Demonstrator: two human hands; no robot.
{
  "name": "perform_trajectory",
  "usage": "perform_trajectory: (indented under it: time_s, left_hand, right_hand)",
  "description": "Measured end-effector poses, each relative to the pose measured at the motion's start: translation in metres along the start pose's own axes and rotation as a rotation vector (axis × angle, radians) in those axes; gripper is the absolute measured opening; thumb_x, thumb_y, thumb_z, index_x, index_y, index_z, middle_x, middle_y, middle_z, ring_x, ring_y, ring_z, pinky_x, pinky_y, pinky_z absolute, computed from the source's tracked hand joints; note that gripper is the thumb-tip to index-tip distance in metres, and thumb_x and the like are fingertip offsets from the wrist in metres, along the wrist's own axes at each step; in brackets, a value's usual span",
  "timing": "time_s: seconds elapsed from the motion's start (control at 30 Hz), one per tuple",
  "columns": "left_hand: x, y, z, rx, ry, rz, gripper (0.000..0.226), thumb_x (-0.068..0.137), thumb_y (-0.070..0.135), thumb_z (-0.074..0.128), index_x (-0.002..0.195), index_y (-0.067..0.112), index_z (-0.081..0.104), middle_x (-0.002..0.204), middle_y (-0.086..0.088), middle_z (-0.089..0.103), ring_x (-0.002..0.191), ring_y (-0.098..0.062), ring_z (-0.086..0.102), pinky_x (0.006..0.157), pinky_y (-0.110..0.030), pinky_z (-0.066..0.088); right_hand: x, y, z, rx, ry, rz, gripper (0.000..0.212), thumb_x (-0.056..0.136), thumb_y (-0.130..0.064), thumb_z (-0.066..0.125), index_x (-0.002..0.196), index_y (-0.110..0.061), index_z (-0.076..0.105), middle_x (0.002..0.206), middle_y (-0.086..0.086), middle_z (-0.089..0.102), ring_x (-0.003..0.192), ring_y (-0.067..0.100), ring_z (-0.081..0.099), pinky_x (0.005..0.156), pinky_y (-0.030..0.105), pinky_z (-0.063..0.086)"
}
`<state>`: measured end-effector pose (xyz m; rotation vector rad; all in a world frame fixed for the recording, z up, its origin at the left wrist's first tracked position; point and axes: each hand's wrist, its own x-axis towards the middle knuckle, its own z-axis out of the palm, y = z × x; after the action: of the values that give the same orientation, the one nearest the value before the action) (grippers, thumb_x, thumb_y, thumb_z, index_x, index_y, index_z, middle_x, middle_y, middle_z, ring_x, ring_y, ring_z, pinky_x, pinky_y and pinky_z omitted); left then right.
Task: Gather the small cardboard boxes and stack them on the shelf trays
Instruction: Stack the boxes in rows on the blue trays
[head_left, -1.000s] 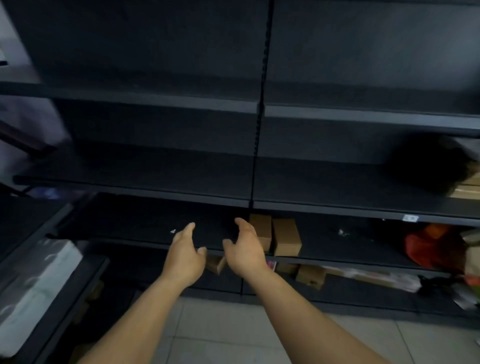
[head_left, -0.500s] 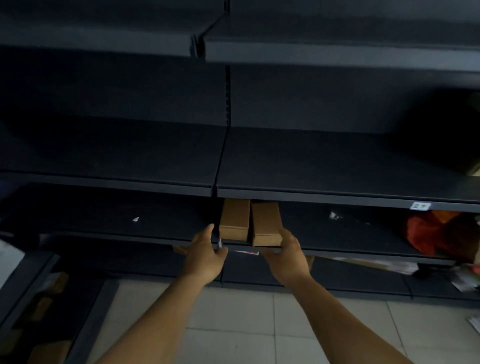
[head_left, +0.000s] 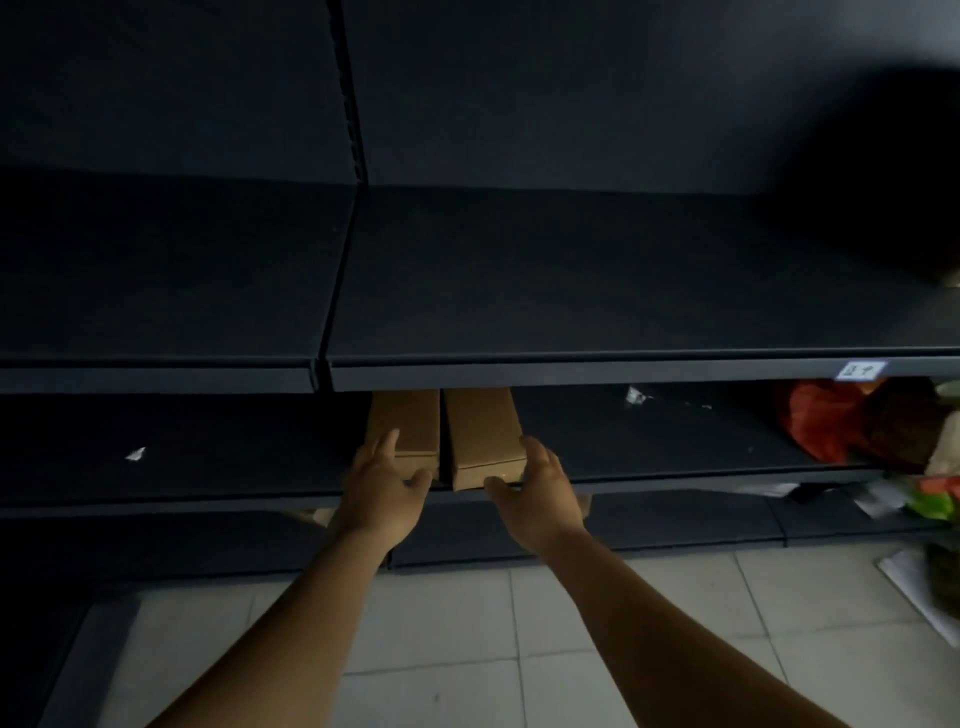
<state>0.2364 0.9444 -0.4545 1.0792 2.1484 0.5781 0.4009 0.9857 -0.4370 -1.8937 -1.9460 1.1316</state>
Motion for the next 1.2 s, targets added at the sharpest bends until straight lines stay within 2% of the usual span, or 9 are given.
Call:
perform_trajectory:
  time_s: [0.13, 0.4, 0.6, 0.67, 0.8, 0.9, 1.0, 1.1, 1.2]
  left_hand:
    - [0.021, -0.001, 0.003, 0.072, -0.013, 0.029, 0.070, 0.092, 0.038, 0.054, 0.151, 0.025, 0.019, 0.157, -0.008, 0.016, 0.139, -0.031, 0.027, 0.113, -0.043, 0.030]
    - [0.075, -0.011, 0.033, 0.310, -0.043, -0.009, 0.076, 0.089, 0.058, 0.044, 0.152, 0.031, 0.010, 0.160, -0.009, -0.006, 0.146, -0.038, -0.004, 0.114, -0.053, 0.014]
    - [0.105, -0.025, 0.063, 0.303, 0.015, -0.059, 0.090, 0.080, 0.062, 0.056, 0.150, 0.031, 0.010, 0.156, -0.020, -0.018, 0.143, -0.041, -0.016, 0.112, -0.057, 0.011]
    - [0.112, -0.029, 0.068, 0.230, 0.069, -0.081, 0.088, 0.076, 0.059, 0.063, 0.146, 0.034, 0.015, 0.156, -0.020, -0.013, 0.143, -0.042, -0.007, 0.111, -0.056, 0.019]
    - [0.119, -0.034, 0.063, 0.061, 0.138, -0.109, 0.079, 0.070, 0.055, 0.066, 0.135, 0.036, 0.025, 0.147, -0.017, 0.012, 0.131, -0.038, 0.020, 0.100, -0.053, 0.037]
    - [0.117, -0.041, 0.048, -0.227, 0.175, -0.206, 0.071, 0.072, 0.049, 0.066, 0.132, 0.038, 0.030, 0.139, -0.014, 0.026, 0.125, -0.037, 0.031, 0.094, -0.050, 0.044]
    - [0.102, -0.044, 0.027, -0.482, 0.175, -0.279, 0.066, 0.067, 0.054, 0.059, 0.127, 0.043, 0.035, 0.128, -0.014, 0.043, 0.112, -0.036, 0.048, 0.087, -0.048, 0.050]
    - [0.077, -0.043, 0.010, -0.671, 0.171, -0.317, 0.059, 0.066, 0.053, 0.054, 0.122, 0.040, 0.041, 0.118, -0.011, 0.054, 0.101, -0.031, 0.055, 0.083, -0.045, 0.051]
    - [0.048, -0.043, -0.005, -0.780, 0.208, -0.340, 0.035, 0.085, 0.041, 0.052, 0.118, 0.031, 0.045, 0.107, -0.007, 0.058, 0.092, -0.024, 0.056, 0.070, -0.035, 0.045]
  right_hand:
    - [0.018, 0.003, 0.017, -0.038, -0.030, 0.018, 0.073, 0.090, -0.036, 0.058, 0.150, -0.025, 0.019, 0.155, 0.000, 0.024, 0.138, 0.025, 0.031, 0.110, 0.040, 0.034]
    - [0.071, 0.020, 0.061, -0.224, -0.090, 0.047, 0.080, 0.087, -0.052, 0.054, 0.151, -0.033, 0.008, 0.160, -0.001, -0.002, 0.146, 0.034, -0.003, 0.118, 0.047, 0.013]
    - [0.105, 0.030, 0.090, -0.304, 0.026, 0.036, 0.095, 0.073, -0.070, 0.057, 0.146, -0.034, 0.009, 0.156, -0.001, -0.009, 0.143, 0.041, -0.005, 0.113, 0.054, 0.018]
    - [0.111, 0.030, 0.096, -0.285, 0.083, 0.044, 0.097, 0.072, -0.067, 0.061, 0.145, -0.029, 0.010, 0.154, 0.002, -0.006, 0.141, 0.041, 0.002, 0.111, 0.053, 0.024]
    - [0.117, 0.026, 0.095, -0.192, 0.120, 0.047, 0.090, 0.074, -0.056, 0.063, 0.142, -0.024, 0.014, 0.151, 0.004, 0.001, 0.132, 0.042, 0.014, 0.103, 0.049, 0.034]
    - [0.117, 0.026, 0.084, 0.024, 0.138, 0.083, 0.080, 0.075, -0.051, 0.062, 0.139, -0.027, 0.020, 0.143, 0.002, 0.015, 0.125, 0.041, 0.024, 0.095, 0.048, 0.037]
    - [0.109, 0.023, 0.074, 0.264, 0.103, 0.129, 0.076, 0.068, -0.055, 0.052, 0.136, -0.031, 0.026, 0.135, 0.002, 0.025, 0.118, 0.041, 0.035, 0.092, 0.048, 0.041]
    - [0.095, 0.015, 0.067, 0.421, 0.049, 0.126, 0.059, 0.081, -0.048, 0.054, 0.133, -0.029, 0.033, 0.127, 0.003, 0.032, 0.109, 0.034, 0.043, 0.083, 0.044, 0.044]
    - [0.075, 0.004, 0.059, 0.540, -0.047, 0.155, 0.048, 0.080, -0.051, 0.053, 0.123, -0.030, 0.042, 0.122, 0.007, 0.041, 0.102, 0.030, 0.049, 0.084, 0.044, 0.047]
